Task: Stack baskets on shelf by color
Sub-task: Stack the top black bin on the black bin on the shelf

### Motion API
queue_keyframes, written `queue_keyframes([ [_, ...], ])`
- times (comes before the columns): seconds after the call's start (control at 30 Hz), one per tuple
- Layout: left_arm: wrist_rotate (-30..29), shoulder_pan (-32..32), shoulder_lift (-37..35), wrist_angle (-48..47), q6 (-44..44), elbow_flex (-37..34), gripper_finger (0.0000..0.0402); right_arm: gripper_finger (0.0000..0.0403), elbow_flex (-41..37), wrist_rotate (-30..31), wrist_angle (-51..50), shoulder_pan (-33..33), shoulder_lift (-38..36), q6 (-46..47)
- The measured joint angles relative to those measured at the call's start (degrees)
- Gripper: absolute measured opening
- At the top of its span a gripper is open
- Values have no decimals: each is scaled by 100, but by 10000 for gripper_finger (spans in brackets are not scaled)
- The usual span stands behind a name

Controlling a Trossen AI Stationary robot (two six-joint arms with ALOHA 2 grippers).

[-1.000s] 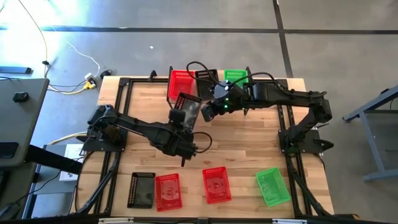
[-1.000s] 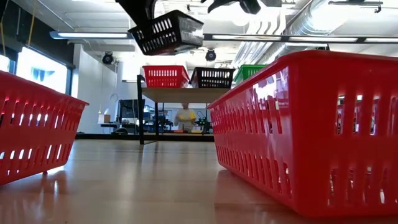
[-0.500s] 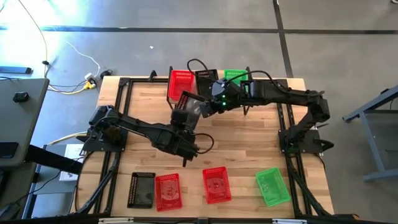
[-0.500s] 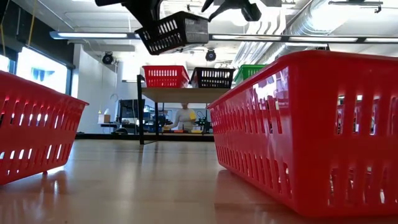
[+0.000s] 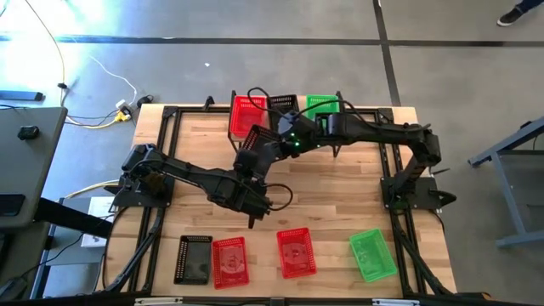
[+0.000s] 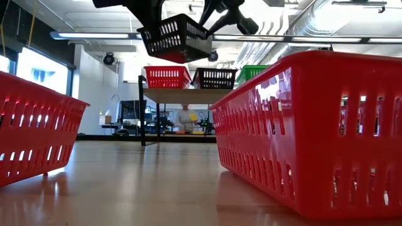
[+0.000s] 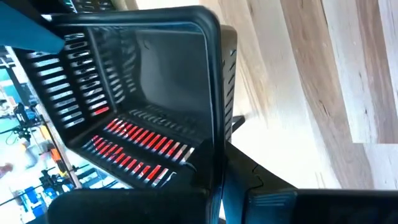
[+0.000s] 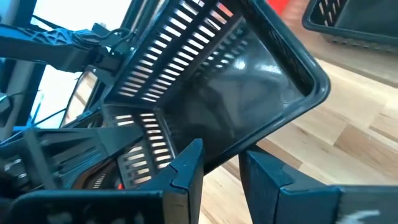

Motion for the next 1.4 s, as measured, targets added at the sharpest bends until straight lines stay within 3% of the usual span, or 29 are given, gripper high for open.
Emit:
queue_keyframes([
  [0.27, -60, 7, 2, -3, 406, -2, 1, 79, 11, -39, -171, -1, 93, 267],
  [0.53, -164, 9, 2, 9, 544, -2, 1, 10, 13, -79, -181, -11, 190, 492],
  [0.8, -122, 13, 2, 36, 517, -2, 6, 3, 11, 115, -225, -10, 231, 408],
  [1.03, 115, 13, 2, 72, 492, 2, 53, 1, -4, 246, -234, -34, 244, 329],
  [1.4, 536, -3, -9, -136, -84, 296, 164, 0, -7, 330, -281, -150, 244, -141],
])
